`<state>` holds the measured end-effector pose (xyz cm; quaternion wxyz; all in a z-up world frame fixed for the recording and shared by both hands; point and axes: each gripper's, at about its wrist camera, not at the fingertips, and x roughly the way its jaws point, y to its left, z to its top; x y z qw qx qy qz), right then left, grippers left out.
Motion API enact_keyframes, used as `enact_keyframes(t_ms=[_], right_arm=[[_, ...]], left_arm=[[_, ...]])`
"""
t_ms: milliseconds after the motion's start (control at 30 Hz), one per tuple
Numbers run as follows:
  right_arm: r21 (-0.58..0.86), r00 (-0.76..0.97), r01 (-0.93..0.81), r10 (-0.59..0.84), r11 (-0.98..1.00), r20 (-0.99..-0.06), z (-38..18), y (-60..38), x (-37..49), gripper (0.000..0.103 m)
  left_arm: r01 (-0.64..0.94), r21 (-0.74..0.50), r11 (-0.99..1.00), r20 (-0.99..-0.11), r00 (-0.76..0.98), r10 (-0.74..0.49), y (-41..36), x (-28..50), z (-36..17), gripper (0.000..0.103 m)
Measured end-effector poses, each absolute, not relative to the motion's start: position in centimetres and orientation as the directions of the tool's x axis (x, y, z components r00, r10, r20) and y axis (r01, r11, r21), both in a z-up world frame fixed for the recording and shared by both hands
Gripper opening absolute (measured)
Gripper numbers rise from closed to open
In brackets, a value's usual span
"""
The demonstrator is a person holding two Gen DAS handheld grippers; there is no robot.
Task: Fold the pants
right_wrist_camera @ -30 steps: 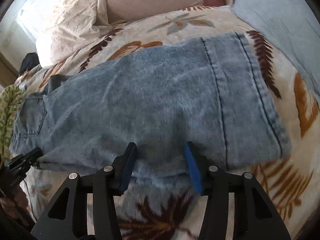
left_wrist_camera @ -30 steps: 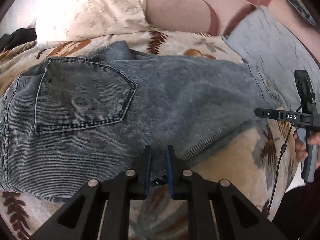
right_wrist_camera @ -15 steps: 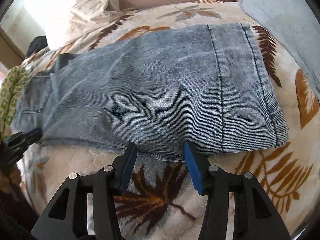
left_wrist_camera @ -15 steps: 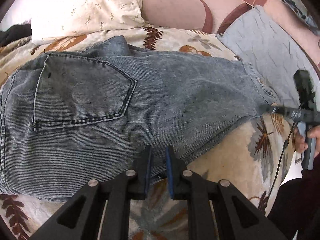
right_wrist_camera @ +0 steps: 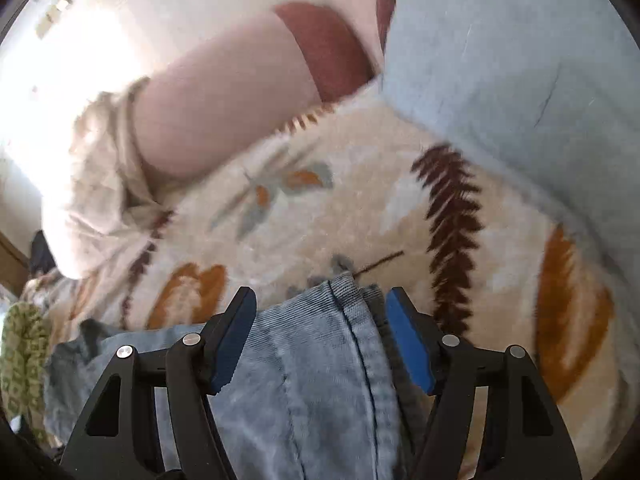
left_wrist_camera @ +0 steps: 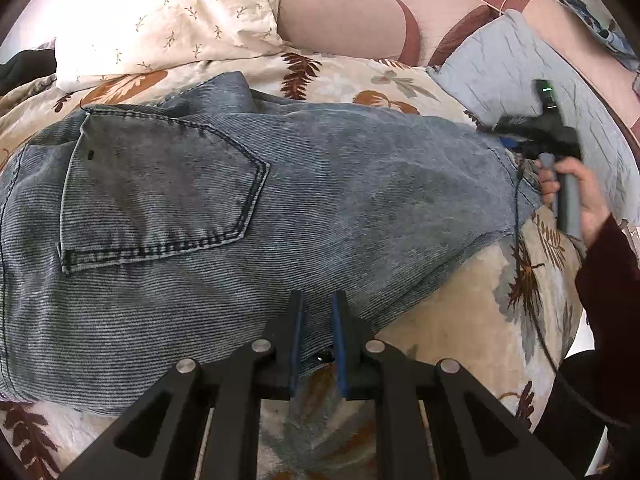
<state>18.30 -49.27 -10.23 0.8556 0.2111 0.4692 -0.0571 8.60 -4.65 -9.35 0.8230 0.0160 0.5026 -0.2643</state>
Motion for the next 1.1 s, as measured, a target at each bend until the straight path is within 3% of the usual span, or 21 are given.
enact_keyframes(t_ms=[33, 67, 200, 267, 400, 467, 500, 533, 600, 700, 800, 933, 1100], right_arm=[[0.234, 0.509, 0.323, 0.04, 0.917, -0.86, -11.2, -48.8, 18.8, 0.028], [0.181, 0.487, 0.336, -0.006, 0.925, -0.873, -11.9, -48.5, 19.1, 0.024], [0.051, 0.477, 0.314, -0.111, 0.948, -0.872, -12.1, -46.8, 19.8, 0.023], [0.0, 0.462, 0.348, -0.172, 0.937, -0.87, -11.6, -46.5, 19.5, 0.038], [0.023, 0.558, 0.359, -0.195, 0.933, -0.806, -7.3, -45.7, 18.1, 0.043], [0.095, 0.638, 0.247, -0.089, 0.964, -0.765, -4.5, -43.6, 17.4, 0.052], [0.184, 0.655, 0.157, 0.037, 0.97, -0.754, -3.7, -42.4, 17.2, 0.055], [0.333, 0.643, 0.023, 0.241, 0.943, -0.727, -3.0, -40.6, 17.3, 0.056], [0.471, 0.599, -0.1, 0.431, 0.876, -0.674, -2.7, -37.8, 17.5, 0.056], [0.569, 0.456, -0.229, 0.603, 0.79, -0.654, -3.5, -31.9, 19.2, 0.056], [0.622, 0.312, -0.291, 0.686, 0.727, -0.657, -5.0, -26.5, 21.8, 0.053], [0.636, 0.161, -0.296, 0.693, 0.713, -0.703, -7.8, -22.4, 25.4, 0.047], [0.597, 0.123, -0.286, 0.647, 0.749, -0.753, -10.3, -21.6, 28.2, 0.039]], left_arm=[[0.454, -0.238, 0.859, -0.835, 0.356, -0.419, -4.7, 8.6, -9.3, 0.016], [0.456, -0.237, 0.858, -0.835, 0.357, -0.42, -4.7, 8.5, -9.3, 0.016], [0.458, -0.238, 0.857, -0.834, 0.357, -0.422, -4.5, 8.2, -9.2, 0.016], [0.449, -0.252, 0.857, -0.827, 0.36, -0.432, -4.1, 8.2, -9.0, 0.016], [0.435, -0.281, 0.855, -0.798, 0.389, -0.46, -3.0, 7.8, -8.0, 0.02], [0.43, -0.305, 0.85, -0.77, 0.414, -0.486, -2.3, 7.7, -7.2, 0.02], [0.427, -0.313, 0.848, -0.759, 0.425, -0.494, -2.0, 7.7, -6.9, 0.02], [0.425, -0.322, 0.846, -0.746, 0.436, -0.503, -1.8, 7.7, -6.7, 0.02], [0.428, -0.339, 0.838, -0.728, 0.445, -0.521, -1.6, 7.8, -6.4, 0.021], [0.428, -0.3, 0.853, -0.752, 0.444, -0.487, -2.3, 8.3, -7.2, 0.023], [0.416, -0.284, 0.864, -0.78, 0.423, -0.461, -2.6, 9.0, -8.3, 0.023], [0.413, -0.295, 0.861, -0.79, 0.401, -0.463, -2.3, 9.5, -8.8, 0.023], [0.402, -0.331, 0.854, -0.79, 0.378, -0.484, -1.8, 10.1, -9.0, 0.023]])
